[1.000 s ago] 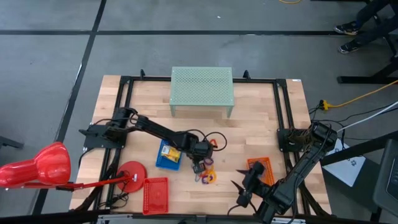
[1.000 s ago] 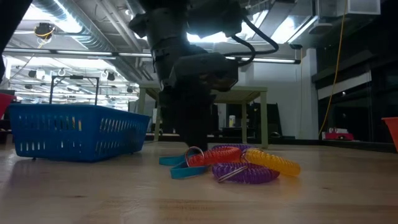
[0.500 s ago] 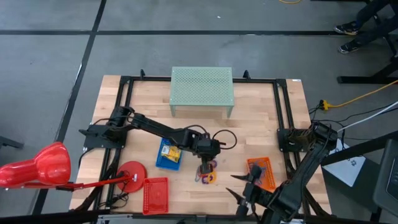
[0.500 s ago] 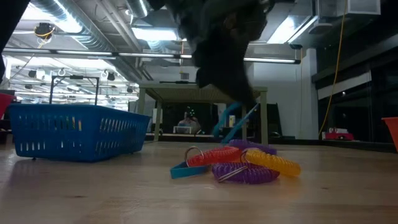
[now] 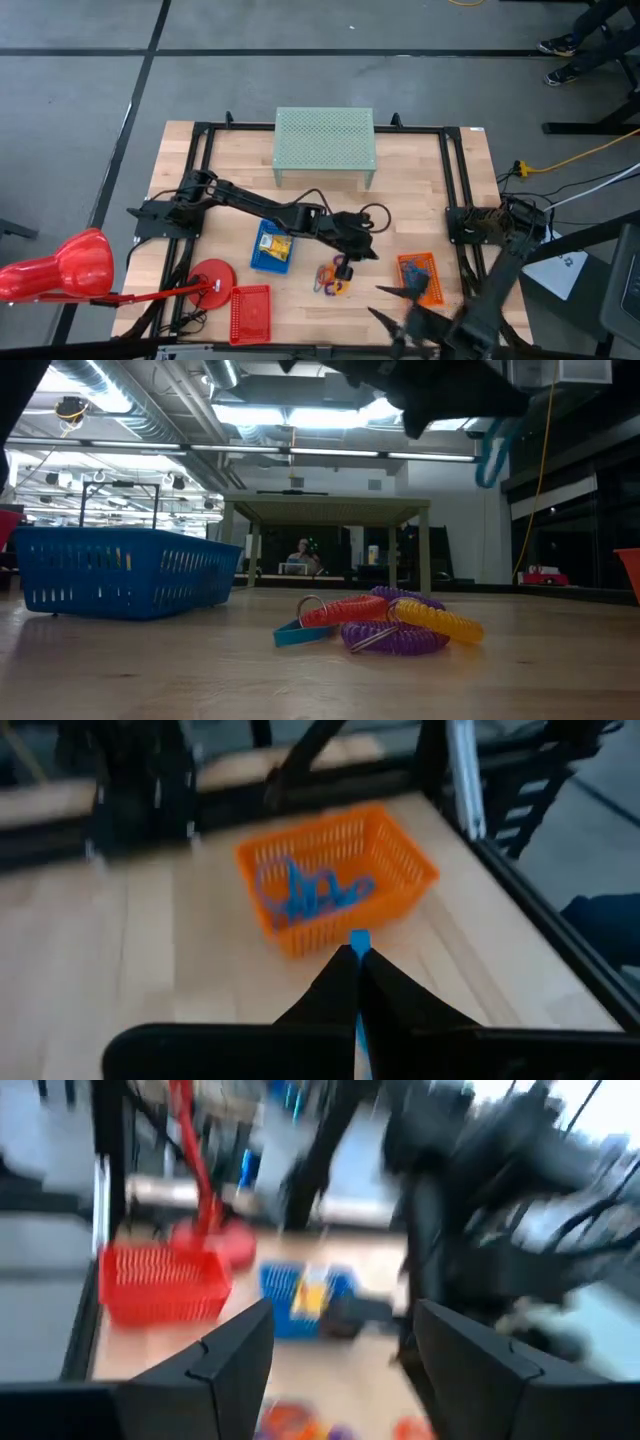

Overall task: Pick & Place Office Desk Supplies
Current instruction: Put the blue rubber band into the orange bin

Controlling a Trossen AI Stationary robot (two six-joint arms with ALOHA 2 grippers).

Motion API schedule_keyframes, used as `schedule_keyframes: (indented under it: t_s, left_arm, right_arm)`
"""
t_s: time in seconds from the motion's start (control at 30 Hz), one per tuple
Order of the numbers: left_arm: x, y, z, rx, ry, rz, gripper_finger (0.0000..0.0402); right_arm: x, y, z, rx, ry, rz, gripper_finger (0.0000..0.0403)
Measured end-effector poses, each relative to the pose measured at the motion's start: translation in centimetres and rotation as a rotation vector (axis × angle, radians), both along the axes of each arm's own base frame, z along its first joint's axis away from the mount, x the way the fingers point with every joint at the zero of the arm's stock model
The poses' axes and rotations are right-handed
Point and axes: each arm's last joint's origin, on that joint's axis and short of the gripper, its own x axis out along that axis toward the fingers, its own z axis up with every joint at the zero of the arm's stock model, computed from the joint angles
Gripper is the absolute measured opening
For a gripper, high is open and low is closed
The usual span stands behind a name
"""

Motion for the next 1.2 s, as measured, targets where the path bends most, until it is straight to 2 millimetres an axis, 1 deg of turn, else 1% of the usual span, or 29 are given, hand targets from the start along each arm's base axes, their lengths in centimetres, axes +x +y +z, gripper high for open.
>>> schedule_keyframes:
  t_s: [0.07, 0.13, 0.23, 0.33, 0.43, 0.57, 0.7, 0.8, 0.9, 0.97, 1.13, 1.2]
  left_arm:
    - [0.6, 0.4, -0.1, -0.002, -0.051, -0.019, 0.0002]
    - [1.0, 0.8, -0.7, -0.004, -0.065, -0.044, 0.0002]
    - [1.9, 1.7, -1.8, -0.021, -0.094, -0.063, 0.0002]
    - [3.0, 2.5, -3.3, -0.061, -0.115, -0.108, 0.0002]
    - [4.5, 2.9, -4.0, -0.086, -0.118, -0.131, 0.0002]
    - [6.6, 2.8, -3.3, -0.071, -0.159, -0.147, 0.0002]
    - [8.1, 2.5, -2.6, -0.032, -0.142, -0.181, 0.0002]
    - [8.7, 2.3, -1.9, -0.032, -0.149, -0.21, 0.0002]
    - [8.8, 2.3, -1.8, -0.036, -0.155, -0.222, 0.0002]
    - [8.8, 2.3, -1.9, -0.036, -0.146, -0.221, 0.0002]
    - [8.7, 2.4, -2.1, -0.036, -0.128, -0.22, 0.0002]
    - [8.7, 2.3, -2.1, -0.037, -0.124, -0.226, 0.0002]
  right_arm:
    - [-2.6, 1.0, 0.2, -0.079, -0.106, 0.014, 0.0242]
    - [-5.9, 1.6, 0.3, -0.11, -0.18, 0.068, 0.0242]
    - [-9.9, 0.9, 0.5, -0.05, -0.21, 0.163, 0.0242]
    - [-11.4, 0.1, 0.7, -0.026, -0.221, 0.198, 0.0242]
    - [-11.6, 0.0, 0.6, -0.021, -0.219, 0.203, 0.0242]
    - [-11.6, -0.3, -0.1, 0.003, -0.226, 0.198, 0.0242]
    - [-10.8, -0.4, -0.1, 0.048, -0.241, 0.168, 0.0242]
    - [-9.3, -0.7, -0.2, 0.089, -0.258, 0.117, 0.0242]
    - [-7.2, -0.9, -0.3, 0.125, -0.278, 0.049, 0.0242]
    - [-6.1, -0.8, -0.4, 0.122, -0.279, 0.021, 0.0242]
    - [-4.7, 0.0, -0.4, 0.118, -0.235, -0.004, 0.0242]
    - [-3.9, 0.5, 0.1, 0.112, -0.228, -0.01, 0.0242]
